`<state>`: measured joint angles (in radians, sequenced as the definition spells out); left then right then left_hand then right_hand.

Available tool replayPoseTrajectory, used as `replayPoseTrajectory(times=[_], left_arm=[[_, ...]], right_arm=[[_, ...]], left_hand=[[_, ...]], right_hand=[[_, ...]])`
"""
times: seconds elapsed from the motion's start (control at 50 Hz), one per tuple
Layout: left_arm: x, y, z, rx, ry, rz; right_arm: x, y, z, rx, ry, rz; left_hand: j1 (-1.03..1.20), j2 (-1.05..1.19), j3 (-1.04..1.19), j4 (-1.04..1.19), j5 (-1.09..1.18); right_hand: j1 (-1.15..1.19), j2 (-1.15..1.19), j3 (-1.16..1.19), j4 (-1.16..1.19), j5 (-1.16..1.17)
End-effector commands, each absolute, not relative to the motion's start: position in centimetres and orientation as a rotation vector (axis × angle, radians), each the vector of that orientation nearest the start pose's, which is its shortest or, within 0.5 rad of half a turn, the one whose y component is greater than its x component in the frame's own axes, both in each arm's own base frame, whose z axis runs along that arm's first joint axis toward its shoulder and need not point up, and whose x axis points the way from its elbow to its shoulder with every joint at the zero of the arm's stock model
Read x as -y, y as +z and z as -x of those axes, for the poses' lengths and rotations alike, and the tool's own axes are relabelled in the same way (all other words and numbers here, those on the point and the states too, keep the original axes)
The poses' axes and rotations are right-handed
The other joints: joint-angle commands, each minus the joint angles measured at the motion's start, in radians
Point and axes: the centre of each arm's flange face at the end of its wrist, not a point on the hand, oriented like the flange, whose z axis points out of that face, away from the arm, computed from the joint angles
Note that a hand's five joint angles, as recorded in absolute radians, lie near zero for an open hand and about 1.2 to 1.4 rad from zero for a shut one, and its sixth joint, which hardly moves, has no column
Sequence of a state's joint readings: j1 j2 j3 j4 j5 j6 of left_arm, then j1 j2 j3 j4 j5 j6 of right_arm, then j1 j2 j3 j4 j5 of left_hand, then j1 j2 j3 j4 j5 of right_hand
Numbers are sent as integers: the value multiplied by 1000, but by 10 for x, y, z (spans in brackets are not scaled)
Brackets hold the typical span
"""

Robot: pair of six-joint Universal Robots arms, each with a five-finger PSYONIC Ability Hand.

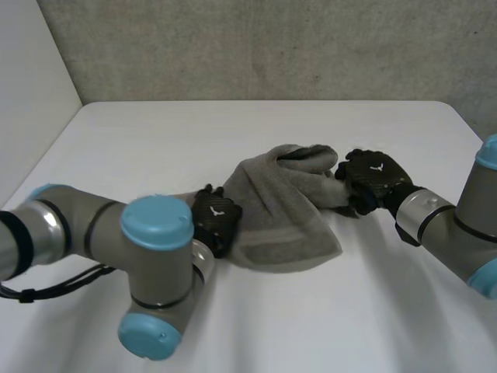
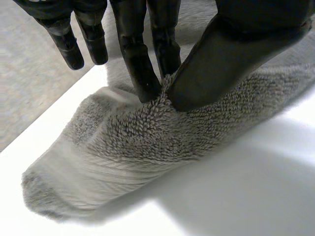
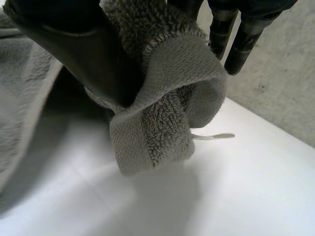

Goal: Fold the towel.

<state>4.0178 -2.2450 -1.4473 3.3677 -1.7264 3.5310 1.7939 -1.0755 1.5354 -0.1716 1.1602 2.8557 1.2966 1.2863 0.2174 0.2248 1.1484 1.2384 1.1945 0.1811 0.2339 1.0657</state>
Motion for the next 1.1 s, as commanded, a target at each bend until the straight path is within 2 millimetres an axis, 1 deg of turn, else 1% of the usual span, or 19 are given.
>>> replayPoseTrajectory(times=[0.02,0.16,0.28,0.32,0.42,0.5,0.52,0.54,0.56,0.58,0.6,0.7,0.76,0.8,0.82,0.86,0.98,1.02,1.1], left_arm=[[252,149,306,-2318,-1868,-1023],[293,163,259,-2343,-1863,-748],[316,162,240,-2327,-1851,-654],[337,151,228,-2328,-1813,-579],[360,146,212,-2316,-1793,-503],[363,146,208,-2315,-1787,-477],[360,148,209,-2324,-1792,-469],[357,147,211,-2341,-1792,-462],[357,147,211,-2342,-1792,-462],[352,146,215,-2361,-1795,-462],[352,146,215,-2361,-1796,-462],[317,163,243,-2387,-1871,-555],[306,166,252,-2392,-1889,-596],[285,178,272,-2385,-1953,-676],[285,178,272,-2385,-1954,-676],[260,189,293,-2374,-2022,-765],[235,192,315,-2410,-2074,-838],[223,192,326,-2482,-2111,-825],[217,191,338,-2555,-2153,-787]], right_arm=[[322,176,-237,-2091,-1727,899],[323,176,-228,-2093,-1660,906],[320,173,-229,-2096,-1638,913],[318,172,-231,-2094,-1630,918],[316,171,-233,-2092,-1620,921],[315,172,-233,-2092,-1621,924],[315,172,-234,-2090,-1617,926],[314,172,-234,-2091,-1614,929],[314,172,-234,-2091,-1614,929],[314,172,-234,-2096,-1615,928],[314,173,-233,-2105,-1613,925],[313,179,-231,-2105,-1628,938],[310,183,-231,-2097,-1639,943],[308,185,-231,-2090,-1640,938],[308,185,-231,-2090,-1640,938],[305,193,-231,-2065,-1668,936],[310,204,-233,-2018,-1741,930],[317,211,-236,-1992,-1768,876],[328,207,-242,-1998,-1721,742]], left_hand=[[100,110,-43,-50,73],[100,110,-43,-50,73],[100,110,-43,-50,73],[100,110,-43,-50,73],[100,110,-43,-50,73],[100,110,-43,-50,73],[-28,-18,-43,-50,-54],[-680,-670,-43,-50,-706],[-687,-676,-43,-50,-713],[-1122,-1112,-43,-50,-1148],[-1122,-1112,-43,-50,-1148],[-1122,-1112,-43,-50,-1148],[-1122,-1112,-43,-50,-1148],[-1122,-1112,-43,-50,-1148],[-1122,-1112,-43,-50,-1148],[-1122,-1112,-43,-50,-1148],[-1122,-1112,-43,-50,-1148],[-1122,-1112,-43,-50,-1148],[-1122,-1112,-43,-50,-1148]], right_hand=[[50,94,-7,-59,48],[47,91,-7,-59,46],[47,91,-7,-59,46],[47,91,-7,-59,46],[44,88,-7,-59,43],[12,56,-7,-59,10],[-95,-51,-7,-59,-97],[-422,-378,-7,-59,-424],[-425,-381,-7,-59,-427],[-870,-826,-7,-59,-872],[-1064,-1020,-7,-59,-1066],[-1064,-1020,-7,-59,-1066],[-1064,-1020,-7,-59,-1066],[-1064,-1020,-7,-59,-1066],[-1064,-1020,-7,-59,-1066],[-1064,-1020,-7,-59,-1066],[-1064,-1020,-7,-59,-1066],[-1064,-1020,-7,-59,-1066],[-1064,-1020,-7,-59,-1066]])
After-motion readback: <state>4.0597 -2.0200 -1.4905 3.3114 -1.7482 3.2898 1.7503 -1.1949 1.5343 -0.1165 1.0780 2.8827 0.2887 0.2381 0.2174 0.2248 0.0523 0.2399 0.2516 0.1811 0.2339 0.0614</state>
